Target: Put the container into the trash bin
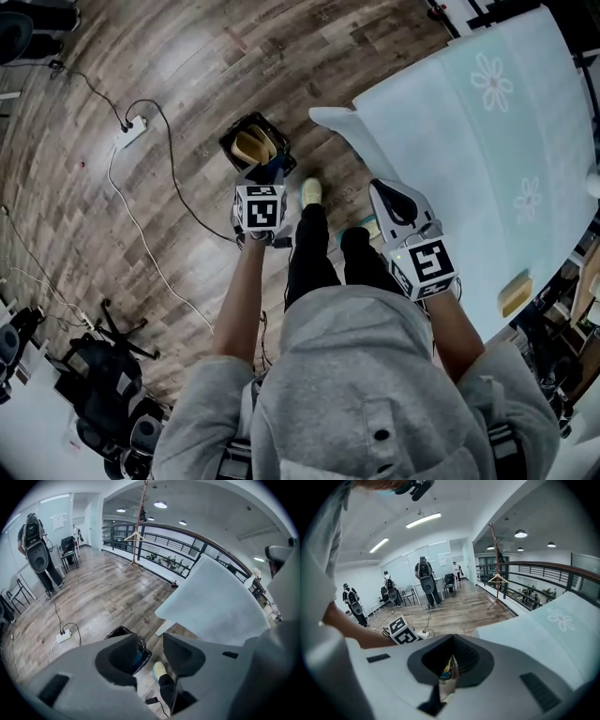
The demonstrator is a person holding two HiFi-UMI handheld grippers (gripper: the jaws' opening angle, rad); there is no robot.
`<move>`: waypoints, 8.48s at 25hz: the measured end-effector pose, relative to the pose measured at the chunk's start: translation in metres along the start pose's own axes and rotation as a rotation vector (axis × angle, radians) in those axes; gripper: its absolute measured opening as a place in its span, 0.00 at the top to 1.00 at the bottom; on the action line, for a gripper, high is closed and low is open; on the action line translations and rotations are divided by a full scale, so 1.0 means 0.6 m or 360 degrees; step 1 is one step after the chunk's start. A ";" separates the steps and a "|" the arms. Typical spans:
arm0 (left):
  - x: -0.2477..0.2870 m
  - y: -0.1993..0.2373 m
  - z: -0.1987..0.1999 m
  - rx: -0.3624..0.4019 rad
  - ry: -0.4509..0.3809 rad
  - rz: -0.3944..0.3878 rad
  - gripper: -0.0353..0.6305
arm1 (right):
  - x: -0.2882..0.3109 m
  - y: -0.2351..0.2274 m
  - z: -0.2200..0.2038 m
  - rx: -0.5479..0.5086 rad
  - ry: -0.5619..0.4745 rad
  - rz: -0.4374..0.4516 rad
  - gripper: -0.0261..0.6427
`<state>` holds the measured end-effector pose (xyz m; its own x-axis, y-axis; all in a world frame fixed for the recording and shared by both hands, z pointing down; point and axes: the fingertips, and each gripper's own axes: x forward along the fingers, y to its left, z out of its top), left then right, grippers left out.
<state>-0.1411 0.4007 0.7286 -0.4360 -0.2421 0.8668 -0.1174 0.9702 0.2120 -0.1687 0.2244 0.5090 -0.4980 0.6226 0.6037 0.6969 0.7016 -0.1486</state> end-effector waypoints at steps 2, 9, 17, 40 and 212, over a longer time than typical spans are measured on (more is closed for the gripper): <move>-0.005 -0.027 0.018 0.0061 -0.0024 -0.0018 0.69 | -0.025 -0.017 -0.001 0.0016 -0.0045 -0.0055 0.92; -0.041 -0.153 0.102 0.0376 -0.0110 -0.0117 0.69 | -0.144 -0.083 0.009 0.0109 -0.0210 -0.0306 0.92; -0.066 -0.322 0.169 0.0675 -0.0180 -0.0213 0.69 | -0.313 -0.175 -0.037 0.0234 -0.0339 -0.0567 0.92; -0.053 -0.922 0.090 0.1702 -0.0065 -0.0798 0.69 | -0.826 -0.302 -0.349 0.0783 -0.0563 -0.1571 0.92; -0.361 -0.536 0.376 0.0987 -0.0910 -0.0780 0.92 | -0.387 -0.242 -0.001 0.0403 -0.0508 -0.0967 0.92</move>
<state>-0.2102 0.1393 0.3710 -0.5618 -0.7442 0.3614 -0.7784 0.6234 0.0736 -0.1540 -0.0219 0.3910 -0.9119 0.1415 0.3852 0.1282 0.9899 -0.0602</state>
